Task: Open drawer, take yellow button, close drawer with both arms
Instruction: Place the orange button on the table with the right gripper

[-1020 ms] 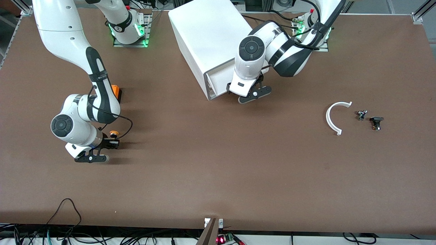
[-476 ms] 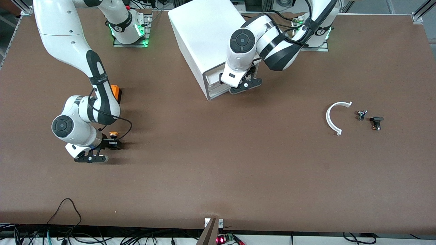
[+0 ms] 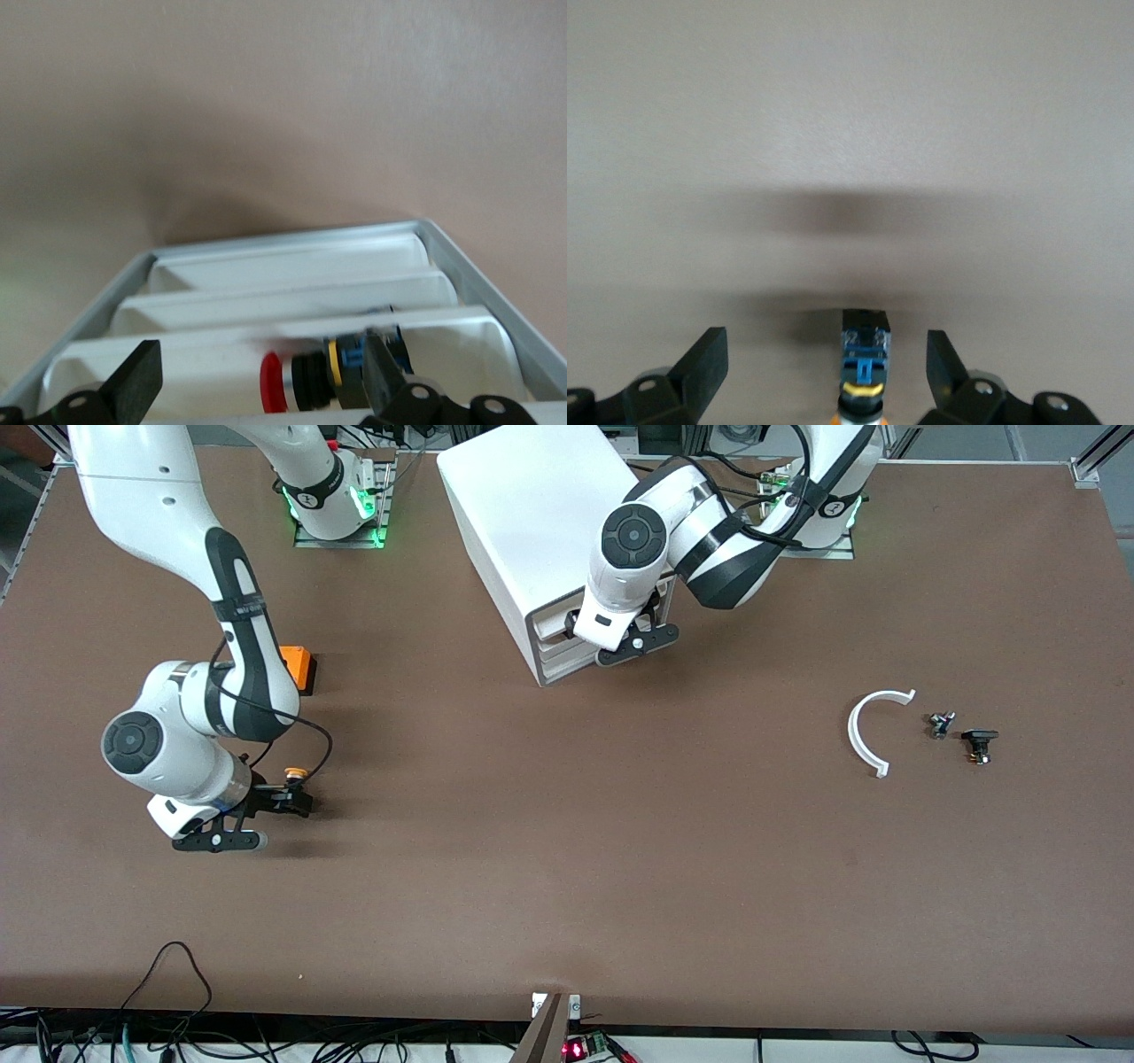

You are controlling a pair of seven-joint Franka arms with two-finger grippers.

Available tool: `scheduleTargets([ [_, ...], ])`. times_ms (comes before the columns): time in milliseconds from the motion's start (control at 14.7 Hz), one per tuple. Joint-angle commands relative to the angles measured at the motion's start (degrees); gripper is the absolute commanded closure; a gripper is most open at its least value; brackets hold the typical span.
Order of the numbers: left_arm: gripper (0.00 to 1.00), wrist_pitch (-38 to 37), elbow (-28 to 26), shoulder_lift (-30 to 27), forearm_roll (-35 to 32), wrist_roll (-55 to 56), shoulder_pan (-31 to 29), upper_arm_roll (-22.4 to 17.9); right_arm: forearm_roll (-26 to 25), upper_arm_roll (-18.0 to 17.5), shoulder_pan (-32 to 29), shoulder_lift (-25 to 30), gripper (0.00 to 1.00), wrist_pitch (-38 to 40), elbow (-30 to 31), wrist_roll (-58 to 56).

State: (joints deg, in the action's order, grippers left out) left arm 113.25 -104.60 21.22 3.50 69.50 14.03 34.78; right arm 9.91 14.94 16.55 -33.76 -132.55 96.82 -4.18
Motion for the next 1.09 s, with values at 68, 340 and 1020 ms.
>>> scheduleTargets([
  [68, 0.00, -0.05, -1.05, -1.18, 3.71, 0.28, -0.50, 1.34, 0.11, -0.35, -0.21, 6.85, 0.01, 4.57, 0.48, -1.00],
  [340, 0.00, -1.45, -0.35, -1.36, 3.45, -0.77, -1.37, 1.08, -0.06, -0.44, -0.21, 14.15, 0.01, 10.72, 0.39, -0.21],
  [1020, 0.00, -15.24, 12.12, -3.91, -9.45, -20.08, -11.30, 0.55, -6.48, -0.70, 1.73, 19.43, 0.01, 33.83, -12.34, 11.65],
])
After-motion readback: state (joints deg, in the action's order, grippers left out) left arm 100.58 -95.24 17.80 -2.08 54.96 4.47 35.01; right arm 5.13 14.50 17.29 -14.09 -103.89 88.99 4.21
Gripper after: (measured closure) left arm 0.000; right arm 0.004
